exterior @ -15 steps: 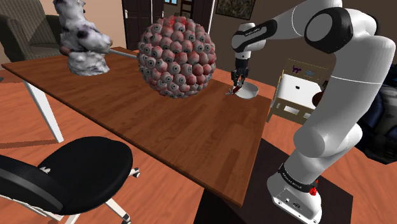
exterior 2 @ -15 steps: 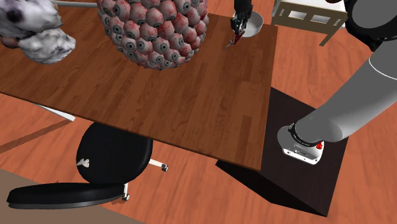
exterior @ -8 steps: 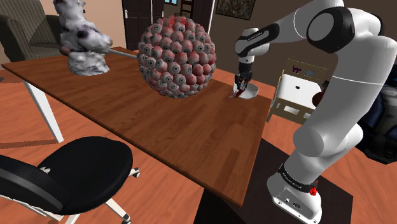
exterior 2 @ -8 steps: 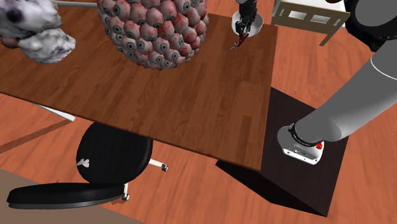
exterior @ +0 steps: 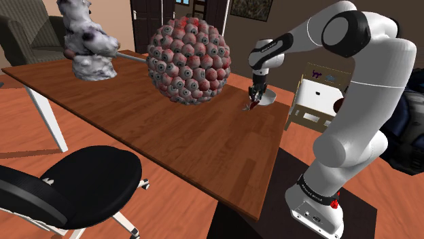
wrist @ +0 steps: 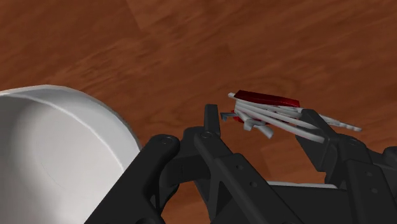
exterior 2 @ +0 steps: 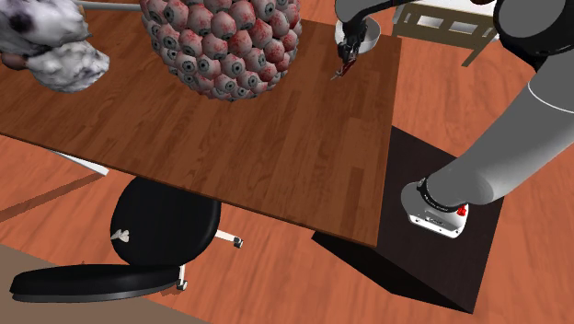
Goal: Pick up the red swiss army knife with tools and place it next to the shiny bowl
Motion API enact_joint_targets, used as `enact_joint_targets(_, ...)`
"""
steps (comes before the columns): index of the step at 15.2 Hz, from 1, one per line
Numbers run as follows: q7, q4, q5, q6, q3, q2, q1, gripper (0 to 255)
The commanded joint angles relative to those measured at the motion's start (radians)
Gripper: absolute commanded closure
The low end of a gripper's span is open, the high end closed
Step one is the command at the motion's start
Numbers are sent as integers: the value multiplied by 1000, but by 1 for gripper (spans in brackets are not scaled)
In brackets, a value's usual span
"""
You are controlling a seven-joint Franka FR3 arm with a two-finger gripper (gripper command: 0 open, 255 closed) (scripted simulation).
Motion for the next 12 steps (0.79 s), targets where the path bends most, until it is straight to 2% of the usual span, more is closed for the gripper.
enact_joint_targets(1, 1, -12, -1, 24, 0, 11, -1, 255)
enact_joint_targets(12, 14, -48, -2, 149, 0, 100, -4, 255)
